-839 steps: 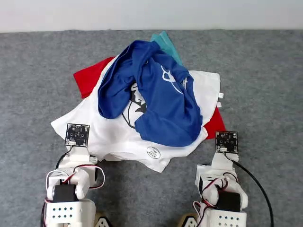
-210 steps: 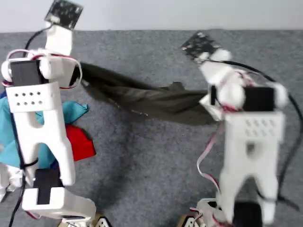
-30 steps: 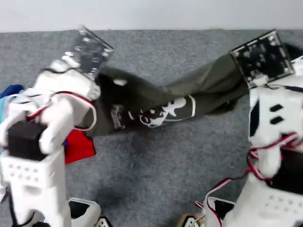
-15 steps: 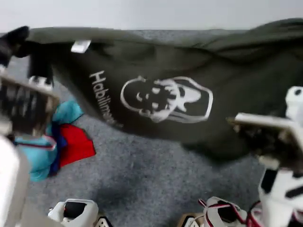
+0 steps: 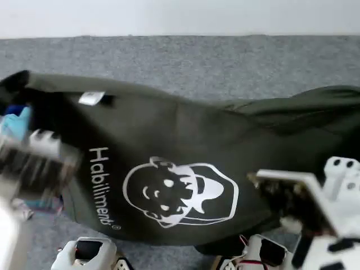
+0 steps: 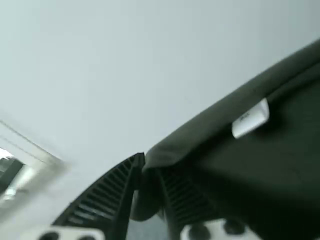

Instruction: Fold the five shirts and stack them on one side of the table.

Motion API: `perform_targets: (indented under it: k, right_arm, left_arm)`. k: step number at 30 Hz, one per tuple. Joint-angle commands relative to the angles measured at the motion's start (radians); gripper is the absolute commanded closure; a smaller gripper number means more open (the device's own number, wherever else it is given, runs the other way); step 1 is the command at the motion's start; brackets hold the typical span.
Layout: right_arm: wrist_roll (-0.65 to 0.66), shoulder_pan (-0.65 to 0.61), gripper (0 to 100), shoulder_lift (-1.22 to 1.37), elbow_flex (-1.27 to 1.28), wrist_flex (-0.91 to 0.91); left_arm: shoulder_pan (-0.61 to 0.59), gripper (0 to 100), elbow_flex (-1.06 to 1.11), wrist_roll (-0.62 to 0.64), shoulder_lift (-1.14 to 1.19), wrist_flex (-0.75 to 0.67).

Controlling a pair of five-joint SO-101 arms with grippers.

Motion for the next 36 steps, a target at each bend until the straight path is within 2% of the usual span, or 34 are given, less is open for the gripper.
perform_targets:
  k: [1,5,10,17,21,28,31,36]
  right_arm:
    - [0.009,-0.018,98.8,0.091,0.17,0.007]
    - [0.009,-0.116,98.8,0.153,0.381,-0.021]
    - [0.008,-0.209,98.8,0.211,0.623,-0.277]
    - [0.005,-0.245,98.8,0.361,0.779,-0.653]
    - [0.005,-0.248,98.8,0.476,0.776,-0.817]
    - [0.008,-0.257,98.8,0.636,0.772,-1.089]
    - [0.005,-0.262,98.8,0.684,0.726,-1.152]
    - [0.005,-0.265,98.8,0.774,0.594,-1.159]
  left_arm:
    - [-0.005,99,0.271,-0.005,0.021,-0.058]
    - [-0.002,99,0.585,-0.005,0.049,-0.275]
    - [-0.003,99,0.875,-0.017,0.132,-0.597]
    - [-0.006,99,0.949,-0.046,0.394,-0.907]
    - [-0.009,99,0.826,-0.048,0.551,-0.999]
    - [-0.009,99,0.429,-0.074,0.839,-1.002]
    - [-0.005,99,0.252,-0.132,0.937,-0.956]
    - [-0.003,99,-0.03,-0.147,1.065,-0.824]
